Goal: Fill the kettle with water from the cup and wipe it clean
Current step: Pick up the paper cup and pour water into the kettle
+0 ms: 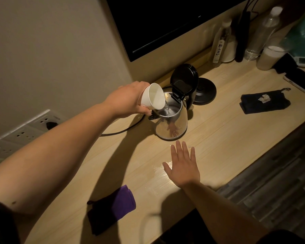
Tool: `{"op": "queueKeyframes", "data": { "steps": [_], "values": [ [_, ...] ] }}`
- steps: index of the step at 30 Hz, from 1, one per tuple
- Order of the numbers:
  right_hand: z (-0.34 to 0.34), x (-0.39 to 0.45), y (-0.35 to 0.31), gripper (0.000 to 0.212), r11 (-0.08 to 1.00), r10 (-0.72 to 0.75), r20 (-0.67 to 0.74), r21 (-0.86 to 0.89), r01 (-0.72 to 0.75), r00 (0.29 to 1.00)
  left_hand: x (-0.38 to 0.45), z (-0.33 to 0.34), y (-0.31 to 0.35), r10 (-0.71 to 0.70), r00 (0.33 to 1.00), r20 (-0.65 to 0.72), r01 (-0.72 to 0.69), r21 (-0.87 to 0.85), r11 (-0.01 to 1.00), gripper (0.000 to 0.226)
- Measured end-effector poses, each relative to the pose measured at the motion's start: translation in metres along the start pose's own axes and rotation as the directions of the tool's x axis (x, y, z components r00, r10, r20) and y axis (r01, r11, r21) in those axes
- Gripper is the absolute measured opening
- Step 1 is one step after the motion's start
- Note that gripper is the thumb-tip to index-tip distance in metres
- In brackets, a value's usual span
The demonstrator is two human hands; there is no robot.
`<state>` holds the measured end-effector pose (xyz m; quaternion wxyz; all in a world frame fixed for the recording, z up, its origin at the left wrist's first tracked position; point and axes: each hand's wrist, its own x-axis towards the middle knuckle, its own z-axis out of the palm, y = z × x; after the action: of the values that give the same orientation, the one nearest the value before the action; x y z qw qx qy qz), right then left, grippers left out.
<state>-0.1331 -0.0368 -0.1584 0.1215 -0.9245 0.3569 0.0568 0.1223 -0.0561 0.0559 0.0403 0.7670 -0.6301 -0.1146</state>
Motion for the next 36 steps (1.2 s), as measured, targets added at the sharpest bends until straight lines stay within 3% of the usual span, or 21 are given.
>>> {"op": "queueKeyframes", "data": {
  "steps": [36],
  "values": [
    [0.004, 0.0, 0.001, 0.078, 1.0, 0.006, -0.013, 0.0, -0.006, 1.0, 0.002, -0.009, 0.009, 0.058, 0.998, 0.023, -0.061, 0.156, 0.986, 0.087]
  ]
}}
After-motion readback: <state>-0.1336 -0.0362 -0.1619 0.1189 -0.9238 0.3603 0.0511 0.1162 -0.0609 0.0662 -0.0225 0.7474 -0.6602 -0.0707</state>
